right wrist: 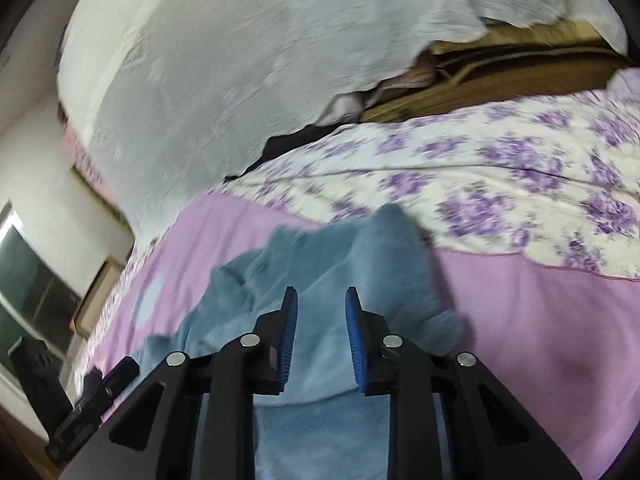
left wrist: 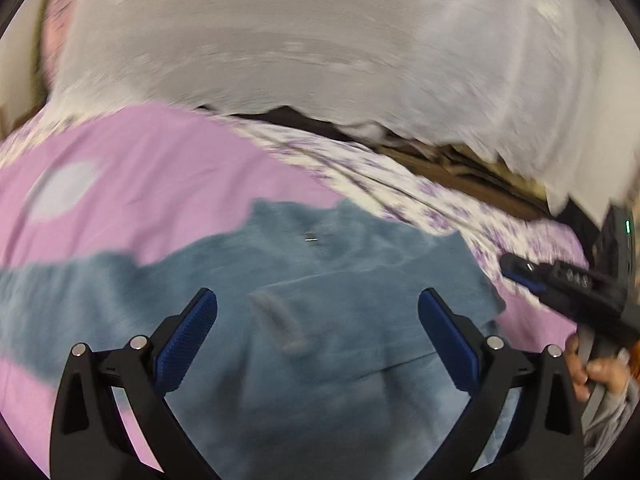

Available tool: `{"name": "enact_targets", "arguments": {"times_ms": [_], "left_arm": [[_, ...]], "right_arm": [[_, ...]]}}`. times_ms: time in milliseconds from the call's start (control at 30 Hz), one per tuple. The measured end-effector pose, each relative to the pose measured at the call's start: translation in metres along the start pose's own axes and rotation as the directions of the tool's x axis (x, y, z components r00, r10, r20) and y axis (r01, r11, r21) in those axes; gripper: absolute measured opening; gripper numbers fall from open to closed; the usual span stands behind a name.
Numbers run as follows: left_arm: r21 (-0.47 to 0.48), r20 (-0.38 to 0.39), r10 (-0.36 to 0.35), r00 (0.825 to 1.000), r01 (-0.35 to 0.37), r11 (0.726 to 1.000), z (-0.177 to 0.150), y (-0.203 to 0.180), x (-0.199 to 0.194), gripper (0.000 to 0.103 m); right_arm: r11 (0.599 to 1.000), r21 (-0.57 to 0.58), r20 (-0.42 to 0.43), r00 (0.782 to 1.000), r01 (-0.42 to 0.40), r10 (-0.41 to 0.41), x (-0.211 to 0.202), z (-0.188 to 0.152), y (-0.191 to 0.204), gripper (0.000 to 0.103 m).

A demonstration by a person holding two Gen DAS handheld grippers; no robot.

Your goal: Fold small clothes

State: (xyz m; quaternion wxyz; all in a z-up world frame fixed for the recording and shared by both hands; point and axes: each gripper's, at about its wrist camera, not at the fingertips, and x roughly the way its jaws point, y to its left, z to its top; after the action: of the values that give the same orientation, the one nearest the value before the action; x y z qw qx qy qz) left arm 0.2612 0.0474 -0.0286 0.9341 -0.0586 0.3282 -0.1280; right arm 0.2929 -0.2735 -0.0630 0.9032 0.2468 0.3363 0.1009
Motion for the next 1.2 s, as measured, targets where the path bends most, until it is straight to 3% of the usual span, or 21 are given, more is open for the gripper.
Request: {"name": "enact_targets", "arguments": {"times_ms": [100, 167, 200, 233, 267, 300, 367, 433, 533, 667, 767, 833, 933, 1000, 1133, 1200], "left_arm": [[0.090, -0.057, 0.079, 0.995, -0.074, 0.993, -0.007, -0.023, 0.040, 0.098], [0.117, -0.152, 0.181, 0.972, -0.164, 0.980, -0.020, -0.014, 0.071, 0.098], [0.108, -0.235, 0.208, 0.950, -0.187, 0.976, -0.028, -0.004, 0.089, 0.099], [0.038, -0.297, 0.135, 0.945, -0.129, 0.991, -0.032, 0.012, 0.099, 0.099], [-0.030, -0.288, 0.082, 0.954, -0.095, 0.995, -0.028, 0.022, 0.095, 0.099], [-0.053, -0.285, 0.073, 0.956, -0.092, 0.994, -0.025, 0.027, 0.092, 0.099], [-0.053, -0.272, 0.080, 0.959, -0.098, 0.994, -0.027, 0.030, 0.089, 0.099], [-0.044, -0.241, 0.090, 0.966, -0.104, 0.994, -0.028, 0.027, 0.084, 0.099], [-0.054, -0.235, 0.086, 0.968, -0.101, 0.993, -0.029, 0.029, 0.084, 0.099], [-0.054, -0.237, 0.089, 0.968, -0.104, 0.993, -0.029, 0.029, 0.086, 0.099], [-0.027, -0.244, 0.117, 0.963, -0.127, 0.992, -0.032, 0.026, 0.087, 0.099], [-0.018, -0.247, 0.121, 0.961, -0.129, 0.991, -0.032, 0.024, 0.089, 0.099], [-0.027, -0.244, 0.113, 0.963, -0.123, 0.992, -0.032, 0.026, 0.088, 0.099], [-0.049, -0.214, 0.095, 0.972, -0.108, 0.993, -0.032, 0.029, 0.081, 0.099], [-0.142, -0.055, 0.044, 0.998, -0.051, 0.989, -0.025, 0.041, 0.047, 0.099], [-0.125, -0.050, 0.055, 0.997, -0.061, 0.990, -0.024, 0.037, 0.048, 0.099]], "right_arm": [[1.000, 0.016, -0.054, 0.998, 0.025, -0.024, 0.020, -0.004, -0.017, 0.025], [0.998, 0.036, -0.098, 0.994, 0.060, -0.057, 0.034, -0.015, -0.026, 0.024], [0.994, 0.054, -0.142, 0.986, 0.096, -0.087, 0.045, -0.019, -0.038, 0.016], [0.993, 0.076, -0.164, 0.983, 0.090, -0.077, 0.053, -0.023, -0.049, 0.001], [0.992, 0.109, -0.161, 0.986, 0.063, -0.045, 0.055, -0.025, -0.058, 0.000], [0.989, 0.138, -0.164, 0.986, 0.045, -0.022, 0.054, -0.023, -0.063, 0.000], [0.987, 0.154, -0.158, 0.987, 0.040, -0.015, 0.047, -0.019, -0.063, 0.000], [0.991, 0.123, -0.109, 0.994, 0.045, -0.031, 0.037, -0.011, -0.053, 0.006], [0.996, 0.066, -0.094, 0.994, 0.060, -0.054, 0.038, 0.005, -0.034, 0.006], [0.992, 0.051, -0.115, 0.987, 0.117, -0.110, 0.071, 0.028, -0.031, 0.006], [0.979, 0.045, -0.174, 0.967, 0.199, -0.189, 0.115, 0.034, -0.043, 0.000], [0.983, 0.061, -0.160, 0.974, 0.171, -0.159, 0.125, 0.034, -0.053, 0.000], [0.986, 0.069, -0.137, 0.980, 0.153, -0.142, 0.111, 0.035, -0.051, 0.000], [0.991, 0.044, -0.094, 0.988, 0.129, -0.124, 0.086, 0.031, -0.045, 0.006], [0.992, -0.042, -0.069, 0.990, 0.119, -0.122, 0.041, 0.006, -0.039, 0.013], [0.988, -0.075, -0.095, 0.985, 0.136, -0.143, 0.035, -0.013, -0.045, 0.021]]}}
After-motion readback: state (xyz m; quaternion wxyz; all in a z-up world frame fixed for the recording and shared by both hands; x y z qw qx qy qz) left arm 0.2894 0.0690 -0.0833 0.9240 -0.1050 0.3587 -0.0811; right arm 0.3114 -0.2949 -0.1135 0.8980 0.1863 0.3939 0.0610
